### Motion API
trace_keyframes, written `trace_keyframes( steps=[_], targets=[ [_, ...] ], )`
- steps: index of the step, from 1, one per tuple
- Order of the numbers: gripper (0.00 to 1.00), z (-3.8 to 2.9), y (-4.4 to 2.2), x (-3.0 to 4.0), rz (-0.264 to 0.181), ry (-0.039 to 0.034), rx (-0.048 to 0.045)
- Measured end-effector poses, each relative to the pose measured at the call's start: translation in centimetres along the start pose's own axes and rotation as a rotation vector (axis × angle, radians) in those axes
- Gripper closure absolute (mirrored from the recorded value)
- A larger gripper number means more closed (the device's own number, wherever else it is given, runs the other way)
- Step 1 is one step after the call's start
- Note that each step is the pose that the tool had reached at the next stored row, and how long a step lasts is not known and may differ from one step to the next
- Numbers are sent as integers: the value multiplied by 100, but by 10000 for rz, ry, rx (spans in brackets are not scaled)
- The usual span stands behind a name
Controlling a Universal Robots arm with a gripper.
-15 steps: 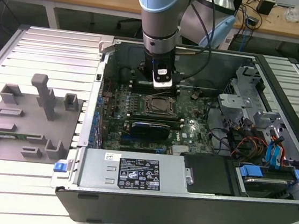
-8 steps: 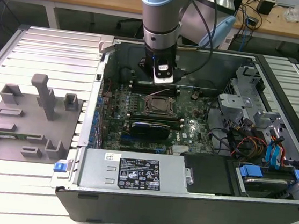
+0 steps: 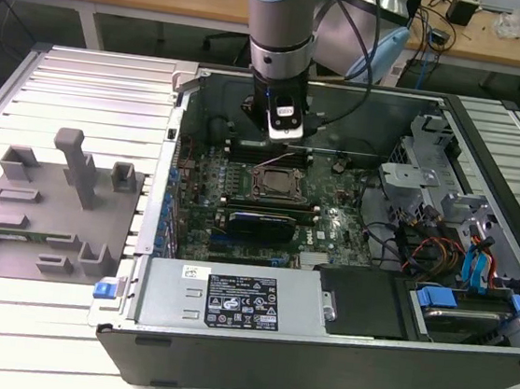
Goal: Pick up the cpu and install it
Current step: 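Install the first cpu locking lever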
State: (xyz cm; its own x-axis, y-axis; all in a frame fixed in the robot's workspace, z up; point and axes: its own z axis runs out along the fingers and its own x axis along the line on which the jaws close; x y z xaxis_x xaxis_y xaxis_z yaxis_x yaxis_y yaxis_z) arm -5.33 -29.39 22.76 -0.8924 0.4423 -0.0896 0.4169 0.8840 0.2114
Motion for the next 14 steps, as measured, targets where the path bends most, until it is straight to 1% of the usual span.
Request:
trace_keyframes(
  steps=[2, 7, 8, 10, 14],
  targets=[
    [89, -5, -38, -5, 1, 0, -1],
    [89, 4, -41, -4, 1, -1, -2],
    [89, 15, -43, -3, 1, 0, -1],
    [89, 73, -58, 2, 2, 0, 0],
    [89, 107, -62, -5, 2, 7, 2]
  ],
)
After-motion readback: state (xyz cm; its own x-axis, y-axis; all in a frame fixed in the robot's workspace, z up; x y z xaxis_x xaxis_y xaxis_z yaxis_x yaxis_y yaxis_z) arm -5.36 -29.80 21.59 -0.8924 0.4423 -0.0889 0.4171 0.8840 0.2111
